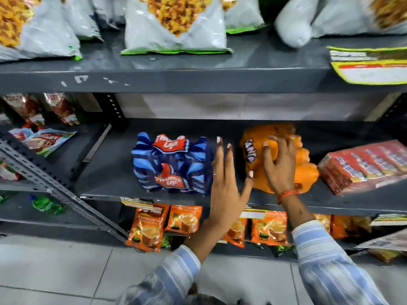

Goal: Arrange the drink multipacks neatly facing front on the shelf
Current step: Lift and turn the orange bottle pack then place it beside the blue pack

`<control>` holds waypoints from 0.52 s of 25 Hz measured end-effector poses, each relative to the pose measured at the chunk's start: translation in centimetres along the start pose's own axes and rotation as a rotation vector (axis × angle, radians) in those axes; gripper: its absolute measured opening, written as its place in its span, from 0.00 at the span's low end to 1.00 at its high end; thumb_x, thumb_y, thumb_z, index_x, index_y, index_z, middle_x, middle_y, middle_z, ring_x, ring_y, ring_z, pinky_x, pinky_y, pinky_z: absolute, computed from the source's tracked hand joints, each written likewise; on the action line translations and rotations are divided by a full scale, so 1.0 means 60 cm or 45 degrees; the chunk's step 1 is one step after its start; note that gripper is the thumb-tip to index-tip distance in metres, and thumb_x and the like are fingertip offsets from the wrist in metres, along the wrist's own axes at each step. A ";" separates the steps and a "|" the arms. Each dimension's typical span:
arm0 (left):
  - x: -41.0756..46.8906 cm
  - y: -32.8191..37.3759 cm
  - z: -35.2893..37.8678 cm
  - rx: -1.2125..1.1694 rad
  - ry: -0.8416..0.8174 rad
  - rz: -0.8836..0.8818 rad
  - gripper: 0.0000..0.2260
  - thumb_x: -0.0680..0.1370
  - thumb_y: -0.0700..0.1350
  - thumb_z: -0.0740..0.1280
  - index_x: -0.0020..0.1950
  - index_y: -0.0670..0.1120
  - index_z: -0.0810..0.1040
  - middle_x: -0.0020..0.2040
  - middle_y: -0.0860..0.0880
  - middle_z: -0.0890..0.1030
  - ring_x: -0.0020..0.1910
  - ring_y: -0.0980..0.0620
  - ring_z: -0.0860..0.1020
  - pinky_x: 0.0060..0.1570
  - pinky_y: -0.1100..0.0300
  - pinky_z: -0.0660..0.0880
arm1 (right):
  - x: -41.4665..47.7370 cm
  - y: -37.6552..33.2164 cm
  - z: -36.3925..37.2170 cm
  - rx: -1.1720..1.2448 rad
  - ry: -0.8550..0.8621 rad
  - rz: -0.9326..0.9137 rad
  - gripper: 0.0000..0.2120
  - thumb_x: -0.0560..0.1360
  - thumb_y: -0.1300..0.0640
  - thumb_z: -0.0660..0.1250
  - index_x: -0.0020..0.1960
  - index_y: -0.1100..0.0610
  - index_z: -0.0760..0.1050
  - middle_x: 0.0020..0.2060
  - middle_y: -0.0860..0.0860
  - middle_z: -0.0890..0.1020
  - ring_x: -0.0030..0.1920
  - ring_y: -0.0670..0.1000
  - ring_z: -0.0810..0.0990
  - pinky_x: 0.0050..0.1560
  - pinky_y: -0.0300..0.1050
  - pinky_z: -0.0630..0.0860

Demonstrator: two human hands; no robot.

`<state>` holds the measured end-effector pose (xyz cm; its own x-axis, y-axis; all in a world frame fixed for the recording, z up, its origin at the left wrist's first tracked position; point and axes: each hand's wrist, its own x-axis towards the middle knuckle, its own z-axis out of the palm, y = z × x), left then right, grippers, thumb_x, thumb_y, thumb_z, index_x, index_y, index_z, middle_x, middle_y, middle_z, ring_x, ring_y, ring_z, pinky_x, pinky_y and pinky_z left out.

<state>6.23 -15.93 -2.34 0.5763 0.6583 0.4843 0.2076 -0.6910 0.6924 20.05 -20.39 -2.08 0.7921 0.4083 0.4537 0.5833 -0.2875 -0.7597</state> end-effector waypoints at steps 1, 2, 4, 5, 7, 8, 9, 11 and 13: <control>-0.010 0.020 0.029 -0.106 0.006 -0.154 0.32 0.77 0.51 0.63 0.75 0.43 0.52 0.78 0.44 0.50 0.77 0.50 0.49 0.73 0.67 0.48 | 0.013 0.026 -0.024 -0.138 -0.072 -0.024 0.16 0.75 0.55 0.60 0.59 0.62 0.74 0.57 0.63 0.74 0.62 0.62 0.70 0.64 0.50 0.65; -0.020 0.034 0.058 -0.229 0.008 -0.377 0.32 0.77 0.50 0.64 0.74 0.41 0.54 0.77 0.42 0.53 0.77 0.48 0.51 0.73 0.66 0.50 | 0.030 0.050 -0.044 -0.249 -0.146 -0.032 0.17 0.75 0.55 0.61 0.61 0.62 0.73 0.59 0.64 0.74 0.63 0.63 0.69 0.65 0.53 0.65; -0.028 0.073 0.122 -0.490 -0.004 -0.876 0.33 0.75 0.52 0.67 0.72 0.37 0.59 0.73 0.37 0.62 0.73 0.42 0.60 0.72 0.57 0.58 | 0.075 0.098 -0.086 -0.384 -0.347 0.003 0.20 0.76 0.55 0.62 0.66 0.63 0.69 0.64 0.66 0.71 0.66 0.65 0.65 0.67 0.56 0.64; -0.026 0.094 0.150 -0.625 0.020 -1.054 0.32 0.73 0.54 0.68 0.69 0.36 0.64 0.70 0.36 0.68 0.69 0.40 0.66 0.68 0.52 0.65 | 0.103 0.119 -0.101 -0.406 -0.459 0.025 0.22 0.77 0.55 0.61 0.68 0.62 0.66 0.66 0.66 0.69 0.68 0.65 0.64 0.68 0.56 0.63; -0.011 0.126 0.192 -0.855 0.155 -1.326 0.27 0.73 0.54 0.68 0.64 0.38 0.72 0.64 0.37 0.76 0.62 0.39 0.75 0.59 0.51 0.72 | 0.157 0.151 -0.112 -0.410 -0.668 0.029 0.26 0.77 0.54 0.61 0.72 0.61 0.61 0.68 0.65 0.69 0.69 0.65 0.65 0.67 0.54 0.64; 0.000 0.133 0.207 -0.921 0.221 -1.444 0.23 0.73 0.53 0.69 0.62 0.38 0.74 0.62 0.38 0.78 0.59 0.39 0.76 0.56 0.52 0.72 | 0.181 0.160 -0.111 -0.412 -0.769 0.045 0.27 0.77 0.52 0.61 0.73 0.60 0.59 0.69 0.64 0.68 0.68 0.64 0.67 0.66 0.52 0.65; 0.010 0.136 0.219 -0.979 0.267 -1.540 0.23 0.73 0.53 0.69 0.61 0.39 0.75 0.61 0.38 0.78 0.58 0.38 0.77 0.57 0.50 0.73 | 0.201 0.165 -0.109 -0.402 -0.871 0.087 0.29 0.77 0.50 0.60 0.74 0.59 0.56 0.71 0.63 0.67 0.69 0.64 0.67 0.66 0.50 0.65; 0.029 0.138 0.231 -1.102 0.283 -1.659 0.26 0.71 0.56 0.70 0.62 0.41 0.73 0.61 0.38 0.78 0.57 0.37 0.77 0.59 0.43 0.74 | 0.229 0.174 -0.101 -0.296 -1.032 0.195 0.32 0.77 0.47 0.60 0.76 0.56 0.51 0.74 0.59 0.62 0.71 0.61 0.64 0.68 0.49 0.64; 0.046 0.141 0.236 -1.211 0.290 -1.718 0.28 0.70 0.55 0.72 0.65 0.43 0.70 0.61 0.39 0.77 0.57 0.37 0.77 0.57 0.41 0.75 | 0.245 0.182 -0.092 -0.066 -1.096 0.301 0.35 0.76 0.46 0.63 0.76 0.53 0.50 0.75 0.56 0.61 0.72 0.59 0.63 0.69 0.49 0.62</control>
<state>20.74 -24.19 -2.72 0.2585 0.6773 -0.6888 -0.1453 0.7322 0.6655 39.05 -22.28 -1.11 0.4956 0.8363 -0.2344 0.4457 -0.4766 -0.7578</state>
